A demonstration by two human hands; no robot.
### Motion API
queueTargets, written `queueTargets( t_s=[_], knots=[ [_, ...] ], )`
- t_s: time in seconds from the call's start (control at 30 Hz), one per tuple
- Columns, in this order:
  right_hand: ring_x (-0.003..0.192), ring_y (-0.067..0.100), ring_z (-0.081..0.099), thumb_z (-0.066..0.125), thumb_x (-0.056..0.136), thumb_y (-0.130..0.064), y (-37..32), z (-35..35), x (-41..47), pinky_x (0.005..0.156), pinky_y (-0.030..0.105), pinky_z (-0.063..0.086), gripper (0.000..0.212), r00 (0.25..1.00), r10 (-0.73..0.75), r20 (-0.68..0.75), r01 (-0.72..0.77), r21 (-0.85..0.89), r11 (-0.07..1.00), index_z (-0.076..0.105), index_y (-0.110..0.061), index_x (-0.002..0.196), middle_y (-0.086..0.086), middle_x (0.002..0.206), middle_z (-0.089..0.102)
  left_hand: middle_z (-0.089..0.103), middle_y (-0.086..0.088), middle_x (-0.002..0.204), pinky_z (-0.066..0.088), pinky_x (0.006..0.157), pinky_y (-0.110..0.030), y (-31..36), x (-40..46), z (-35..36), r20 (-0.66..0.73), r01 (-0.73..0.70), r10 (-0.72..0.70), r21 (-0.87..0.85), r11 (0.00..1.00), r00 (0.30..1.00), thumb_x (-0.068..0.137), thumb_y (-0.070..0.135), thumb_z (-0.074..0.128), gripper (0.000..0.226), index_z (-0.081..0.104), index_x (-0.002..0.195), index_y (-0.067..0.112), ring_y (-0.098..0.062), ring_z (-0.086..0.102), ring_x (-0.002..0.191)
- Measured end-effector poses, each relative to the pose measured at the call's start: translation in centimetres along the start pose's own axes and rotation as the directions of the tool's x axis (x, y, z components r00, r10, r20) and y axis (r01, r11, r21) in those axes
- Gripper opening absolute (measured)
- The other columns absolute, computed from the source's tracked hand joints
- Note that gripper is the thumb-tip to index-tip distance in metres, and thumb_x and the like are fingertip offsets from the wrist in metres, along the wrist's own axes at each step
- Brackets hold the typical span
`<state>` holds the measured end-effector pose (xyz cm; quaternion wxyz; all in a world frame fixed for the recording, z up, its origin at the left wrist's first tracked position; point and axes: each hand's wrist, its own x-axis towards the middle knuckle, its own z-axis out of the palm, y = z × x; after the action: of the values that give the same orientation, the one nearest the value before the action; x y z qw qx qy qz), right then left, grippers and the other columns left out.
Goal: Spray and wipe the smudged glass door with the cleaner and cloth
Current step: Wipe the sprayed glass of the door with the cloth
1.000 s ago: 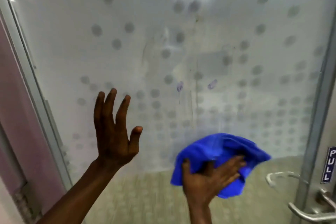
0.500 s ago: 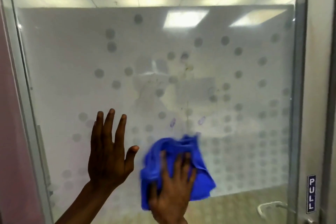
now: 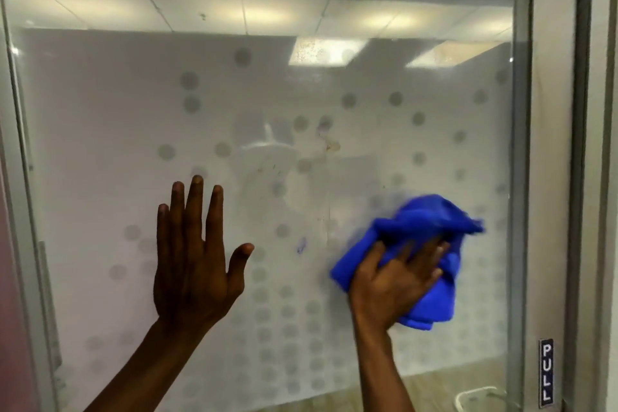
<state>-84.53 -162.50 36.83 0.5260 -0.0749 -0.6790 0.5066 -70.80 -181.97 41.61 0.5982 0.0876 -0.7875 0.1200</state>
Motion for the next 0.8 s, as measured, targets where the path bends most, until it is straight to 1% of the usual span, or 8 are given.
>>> queueTargets(
  t_s=[0.07, 0.13, 0.23, 0.3, 0.43, 0.5, 0.63, 0.8],
  knots=[
    [0.155, 0.043, 0.023, 0.044, 0.094, -0.050, -2.9, -0.3, -2.4, 0.123, 0.059, 0.020, 0.071, 0.941, -0.325, 0.094, 0.325, 0.010, 0.946, 0.049, -0.007, 0.150, 0.024, 0.164, 0.029, 0.009, -0.019, 0.169, 0.015, 0.126, -0.059, 0.0, 0.0, 0.1, -0.012, -0.006, 0.006, -0.020, 1.000, 1.000, 0.099, 0.060, 0.023, 0.079, 0.017, 0.160, 0.010, -0.038, 0.006, 0.158],
    [0.158, 0.037, 0.017, 0.044, 0.093, -0.061, -4.9, -1.0, -5.0, 0.125, 0.056, 0.016, 0.076, 0.788, -0.578, 0.212, 0.578, 0.072, 0.813, 0.036, -0.024, 0.158, 0.015, 0.168, 0.023, 0.010, -0.018, 0.169, 0.016, 0.126, -0.058, -0.1, -0.1, 0.1, -0.054, -0.009, 0.005, -0.086, 0.996, 0.999, 0.099, 0.059, 0.025, 0.078, 0.018, 0.160, 0.010, -0.037, 0.007, 0.158],
    [0.159, 0.032, 0.018, 0.050, 0.088, -0.071, -3.9, -1.5, -6.1, 0.124, 0.057, 0.020, 0.083, 0.560, -0.784, 0.269, 0.780, 0.150, 0.608, 0.032, -0.033, 0.159, 0.008, 0.170, 0.025, 0.013, -0.016, 0.169, 0.022, 0.125, -0.058, -0.4, -0.4, 0.0, -0.115, -0.022, -0.003, -0.220, 0.975, 0.993, 0.099, 0.056, 0.027, 0.076, 0.021, 0.158, 0.009, -0.035, 0.010, 0.158],
    [0.158, 0.033, 0.020, 0.051, 0.084, -0.078, -0.6, -1.5, -4.4, 0.123, 0.058, 0.023, 0.090, 0.506, -0.817, 0.275, 0.825, 0.123, 0.552, 0.032, -0.032, 0.159, 0.008, 0.170, 0.021, 0.015, -0.017, 0.168, 0.025, 0.124, -0.055, -0.8, -0.4, -0.4, -0.140, -0.032, -0.010, -0.291, 0.956, 0.990, 0.099, 0.058, 0.024, 0.076, 0.024, 0.157, 0.008, -0.036, 0.013, 0.157],
    [0.156, 0.043, 0.017, 0.045, 0.081, -0.078, 4.1, -2.3, 3.1, 0.122, 0.063, 0.022, 0.105, 0.874, -0.449, 0.188, 0.470, -0.083, 0.879, 0.022, -0.017, 0.163, 0.024, 0.169, 0.013, 0.016, -0.020, 0.167, 0.023, 0.125, -0.052, -0.4, 0.0, -0.9, -0.130, -0.028, -0.019, -0.347, 0.937, 0.991, 0.096, 0.067, 0.016, 0.083, 0.028, 0.155, 0.008, -0.038, 0.016, 0.156],
    [0.157, 0.042, 0.014, 0.040, 0.085, -0.072, 3.2, -2.0, 6.1, 0.124, 0.062, 0.018, 0.099, 0.956, -0.267, 0.122, 0.279, -0.092, 0.956, 0.026, -0.010, 0.161, 0.027, 0.168, 0.016, 0.017, -0.022, 0.166, 0.028, 0.121, -0.060, 0.1, 0.0, -0.7, -0.118, -0.024, -0.015, -0.323, 0.946, 0.993, 0.095, 0.068, 0.016, 0.085, 0.028, 0.155, 0.008, -0.039, 0.016, 0.156],
    [0.156, 0.043, 0.020, 0.038, 0.092, -0.059, -3.9, 0.1, 9.5, 0.125, 0.059, 0.017, 0.086, 0.990, -0.137, 0.037, 0.138, -0.019, 0.990, 0.045, 0.006, 0.147, 0.031, 0.164, 0.026, 0.017, -0.019, 0.167, 0.036, 0.116, -0.063, 0.0, -0.2, -0.6, -0.114, 0.012, -0.056, -0.358, 0.934, 0.992, 0.093, 0.072, 0.017, 0.089, 0.023, 0.156, 0.010, -0.038, 0.015, 0.157],
    [0.157, 0.039, 0.020, 0.048, 0.092, -0.057, -12.4, 0.4, 6.9, 0.126, 0.053, 0.016, 0.079, 0.866, -0.497, 0.052, 0.493, 0.073, 0.867, 0.041, -0.010, 0.155, 0.022, 0.168, 0.021, 0.011, -0.019, 0.168, 0.039, 0.115, -0.062, 0.0, -0.1, -0.9, -0.153, -0.021, -0.053, -0.444, 0.896, 0.987, 0.085, 0.081, 0.024, 0.099, 0.010, 0.161, 0.018, -0.040, 0.014, 0.157]
  ],
)
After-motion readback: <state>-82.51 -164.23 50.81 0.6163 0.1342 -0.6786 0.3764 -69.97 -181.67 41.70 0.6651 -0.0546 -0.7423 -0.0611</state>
